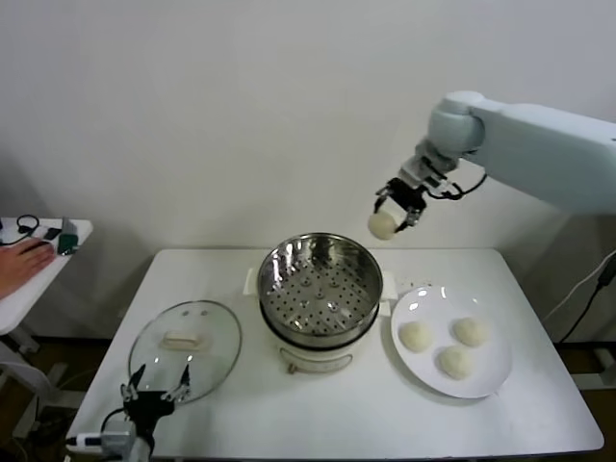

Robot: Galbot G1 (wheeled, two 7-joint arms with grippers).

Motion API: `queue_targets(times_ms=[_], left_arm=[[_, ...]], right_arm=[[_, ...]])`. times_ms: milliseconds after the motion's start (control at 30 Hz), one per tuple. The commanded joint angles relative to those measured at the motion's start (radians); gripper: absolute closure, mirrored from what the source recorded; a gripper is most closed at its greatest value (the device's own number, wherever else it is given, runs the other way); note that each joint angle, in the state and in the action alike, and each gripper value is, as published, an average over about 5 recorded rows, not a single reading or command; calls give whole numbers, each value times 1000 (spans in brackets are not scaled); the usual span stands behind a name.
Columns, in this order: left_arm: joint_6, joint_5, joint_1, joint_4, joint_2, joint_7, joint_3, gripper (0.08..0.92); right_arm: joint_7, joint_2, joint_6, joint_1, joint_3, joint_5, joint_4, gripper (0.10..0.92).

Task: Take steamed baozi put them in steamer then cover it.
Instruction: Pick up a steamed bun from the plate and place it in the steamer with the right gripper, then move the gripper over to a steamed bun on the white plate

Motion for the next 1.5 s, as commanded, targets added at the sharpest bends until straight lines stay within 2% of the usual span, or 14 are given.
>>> queue_targets(times_ms=[33, 267, 467, 767, 967, 1100, 1167, 1233, 1300, 1400, 1500], left_arm=[[4, 0, -2, -1, 2, 1, -1, 177], [3, -1, -7, 6, 4, 0, -5, 177], [-3, 0, -7, 18, 0, -1, -1, 177], [-8, 1, -12, 34, -2, -4, -2, 177], [-7, 0, -12, 32, -5, -5, -3, 177], [-7, 1, -13, 33, -6, -6, 0, 177], [-6, 2, -12, 32, -7, -7, 0, 177], [-6, 3, -10, 30, -6, -7, 1, 177], [-5, 4, -9, 26, -6, -7, 1, 177], [-4, 5, -9, 23, -5, -6, 1, 177], [-4, 5, -12, 24, -4, -6, 2, 177]], right_arm=[[33, 147, 165, 20, -51, -92, 83, 389], [99, 243, 248, -203, 26, -330, -143, 389], [143, 302, 305, -342, 86, -438, -330, 389], [171, 373, 347, -433, 138, -490, -486, 389], [151, 385, 364, -429, 135, -452, -512, 364], [168, 367, 364, -391, 147, -388, -490, 268], [153, 336, 354, -330, 135, -309, -453, 226], [112, 288, 327, -230, 77, -165, -405, 209], [62, 232, 270, -102, -31, 47, -355, 205], [0, 105, 106, 63, -213, 335, -267, 203], [-30, -47, -86, 200, -393, 479, -142, 202]])
